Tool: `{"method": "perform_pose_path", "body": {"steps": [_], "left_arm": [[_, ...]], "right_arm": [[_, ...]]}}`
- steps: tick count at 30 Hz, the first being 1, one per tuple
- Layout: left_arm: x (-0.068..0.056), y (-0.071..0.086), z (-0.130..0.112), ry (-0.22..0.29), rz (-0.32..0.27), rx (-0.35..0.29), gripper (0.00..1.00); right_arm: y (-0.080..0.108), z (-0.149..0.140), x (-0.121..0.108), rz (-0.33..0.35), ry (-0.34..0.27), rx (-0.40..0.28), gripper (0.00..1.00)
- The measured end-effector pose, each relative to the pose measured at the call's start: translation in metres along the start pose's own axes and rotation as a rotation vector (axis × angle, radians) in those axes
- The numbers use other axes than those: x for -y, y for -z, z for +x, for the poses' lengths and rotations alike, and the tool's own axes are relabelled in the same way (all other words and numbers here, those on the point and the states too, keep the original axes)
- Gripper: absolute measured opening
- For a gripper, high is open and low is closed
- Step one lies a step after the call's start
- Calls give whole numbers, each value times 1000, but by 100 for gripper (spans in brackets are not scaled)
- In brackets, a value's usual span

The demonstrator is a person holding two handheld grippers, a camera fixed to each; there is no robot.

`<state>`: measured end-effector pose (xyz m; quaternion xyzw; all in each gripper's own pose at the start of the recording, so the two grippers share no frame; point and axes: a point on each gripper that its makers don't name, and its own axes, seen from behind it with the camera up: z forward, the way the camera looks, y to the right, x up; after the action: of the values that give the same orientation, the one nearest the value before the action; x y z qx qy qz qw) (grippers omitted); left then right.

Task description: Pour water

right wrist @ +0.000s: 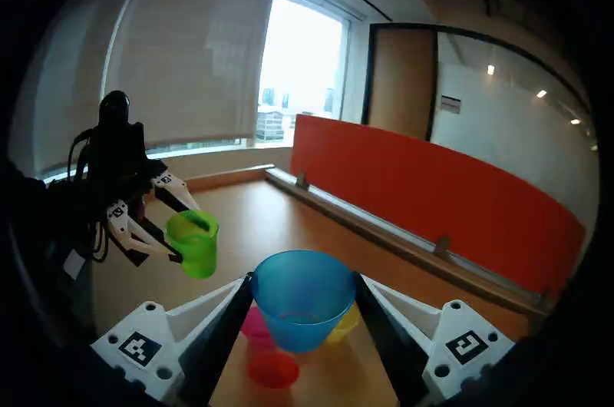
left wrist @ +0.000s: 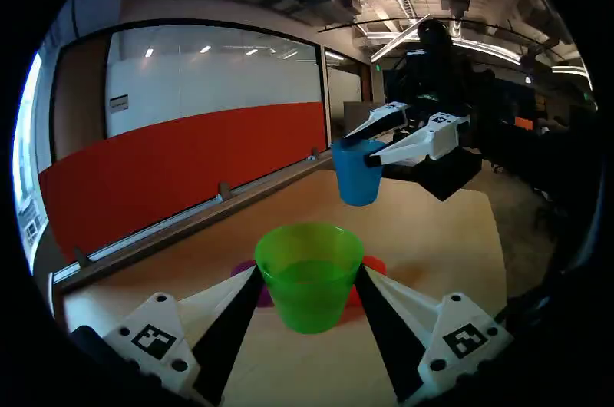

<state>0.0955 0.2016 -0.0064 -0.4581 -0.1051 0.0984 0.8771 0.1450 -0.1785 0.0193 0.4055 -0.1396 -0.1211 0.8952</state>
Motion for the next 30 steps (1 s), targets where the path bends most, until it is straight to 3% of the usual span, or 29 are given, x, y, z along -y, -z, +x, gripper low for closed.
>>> {"method": "perform_pose_path", "body": {"steps": [11,30], "left_arm": [[-9,-1,-12,-26,-21,50,85],[-20,-2,-40,-48,-50,118,85]], "right_arm": [[12,-27,3,15,0,44,94],[16,-52,20,57,13,94,94]]}}
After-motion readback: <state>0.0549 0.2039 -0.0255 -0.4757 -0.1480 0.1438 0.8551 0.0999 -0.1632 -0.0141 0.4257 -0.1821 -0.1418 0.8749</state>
